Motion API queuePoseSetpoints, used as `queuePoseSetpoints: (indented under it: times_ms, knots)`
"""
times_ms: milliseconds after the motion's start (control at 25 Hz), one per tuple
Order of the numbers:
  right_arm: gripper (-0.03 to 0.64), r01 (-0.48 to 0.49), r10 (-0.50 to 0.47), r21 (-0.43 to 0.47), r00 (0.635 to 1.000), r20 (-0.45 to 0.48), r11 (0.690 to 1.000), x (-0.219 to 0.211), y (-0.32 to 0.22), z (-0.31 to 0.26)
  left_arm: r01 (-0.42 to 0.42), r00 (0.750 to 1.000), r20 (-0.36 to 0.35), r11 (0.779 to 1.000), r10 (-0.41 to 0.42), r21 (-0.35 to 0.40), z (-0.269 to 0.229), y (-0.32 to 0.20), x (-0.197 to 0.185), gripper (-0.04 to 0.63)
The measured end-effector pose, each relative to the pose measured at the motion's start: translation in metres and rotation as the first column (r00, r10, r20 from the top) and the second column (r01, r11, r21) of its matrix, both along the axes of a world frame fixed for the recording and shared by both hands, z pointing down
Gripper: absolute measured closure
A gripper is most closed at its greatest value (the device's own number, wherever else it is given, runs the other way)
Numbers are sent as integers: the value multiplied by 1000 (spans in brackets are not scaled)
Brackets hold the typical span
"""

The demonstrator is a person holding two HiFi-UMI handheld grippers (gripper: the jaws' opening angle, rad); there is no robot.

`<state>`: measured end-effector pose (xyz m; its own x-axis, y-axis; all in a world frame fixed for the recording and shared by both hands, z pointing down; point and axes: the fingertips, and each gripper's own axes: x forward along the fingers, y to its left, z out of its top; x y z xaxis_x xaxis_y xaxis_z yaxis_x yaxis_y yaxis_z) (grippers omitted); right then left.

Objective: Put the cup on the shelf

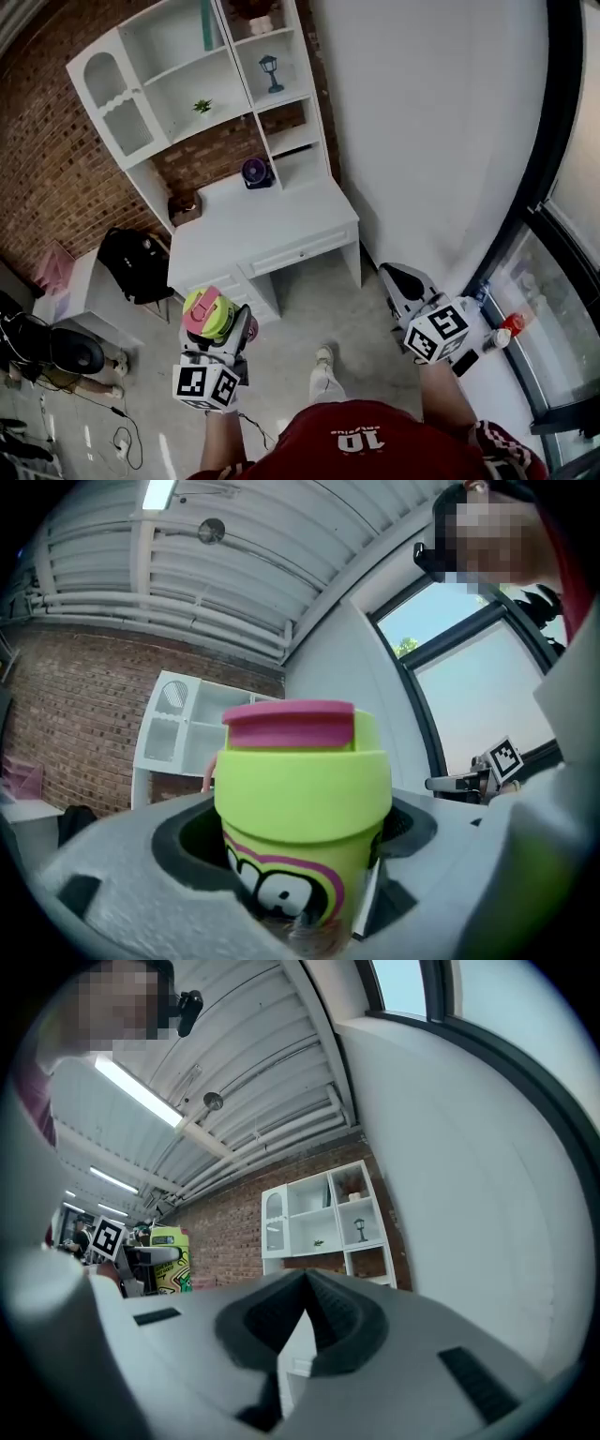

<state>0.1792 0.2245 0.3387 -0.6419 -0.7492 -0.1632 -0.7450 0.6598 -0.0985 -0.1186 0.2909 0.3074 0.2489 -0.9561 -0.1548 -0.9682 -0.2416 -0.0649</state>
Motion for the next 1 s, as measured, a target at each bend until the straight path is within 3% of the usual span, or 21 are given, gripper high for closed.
queuePoseSetpoints:
  times_ms: [1000]
  knots:
    - [612,13,-13,-10,1000,5,1000,-26,-26,2,14,1000,-9,1000,-14,-8,5,-14,-20,175]
